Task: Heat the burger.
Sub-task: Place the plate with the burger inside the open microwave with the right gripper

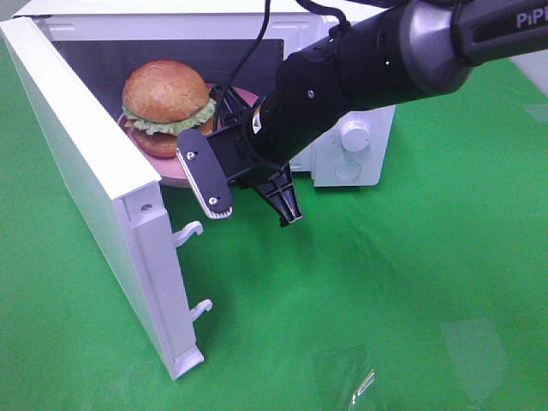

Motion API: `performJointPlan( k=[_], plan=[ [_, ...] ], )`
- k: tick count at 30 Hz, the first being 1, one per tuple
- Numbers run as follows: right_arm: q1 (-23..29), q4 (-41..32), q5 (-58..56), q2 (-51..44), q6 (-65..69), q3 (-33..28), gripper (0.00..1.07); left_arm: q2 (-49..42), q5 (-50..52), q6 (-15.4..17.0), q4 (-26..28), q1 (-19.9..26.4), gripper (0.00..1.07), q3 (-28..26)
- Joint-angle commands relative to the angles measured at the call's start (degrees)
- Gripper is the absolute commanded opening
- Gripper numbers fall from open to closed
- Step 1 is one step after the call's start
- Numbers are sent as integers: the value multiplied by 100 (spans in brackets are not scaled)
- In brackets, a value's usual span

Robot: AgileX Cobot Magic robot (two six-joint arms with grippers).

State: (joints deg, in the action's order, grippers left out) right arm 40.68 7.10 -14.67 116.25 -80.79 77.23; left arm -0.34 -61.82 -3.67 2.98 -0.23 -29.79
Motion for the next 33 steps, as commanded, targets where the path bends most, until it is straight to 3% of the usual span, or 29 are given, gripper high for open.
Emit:
performJointPlan(
  k=[1, 8, 21, 33],
  plan=[
    [-6, 17, 132, 132, 160, 407, 0, -97, 52, -17, 6, -6, 98, 17],
    [-6, 103, -115, 430, 401, 837, 0, -97, 52, -17, 6, -6, 98, 17],
    [-6, 1003, -378, 1146, 2074, 2097, 0, -97, 52, -17, 6, -6, 98, 17],
    [-86, 1272, -413, 1467, 2280, 2567, 1, -97, 52, -17, 6, -6, 98, 17]
  ],
)
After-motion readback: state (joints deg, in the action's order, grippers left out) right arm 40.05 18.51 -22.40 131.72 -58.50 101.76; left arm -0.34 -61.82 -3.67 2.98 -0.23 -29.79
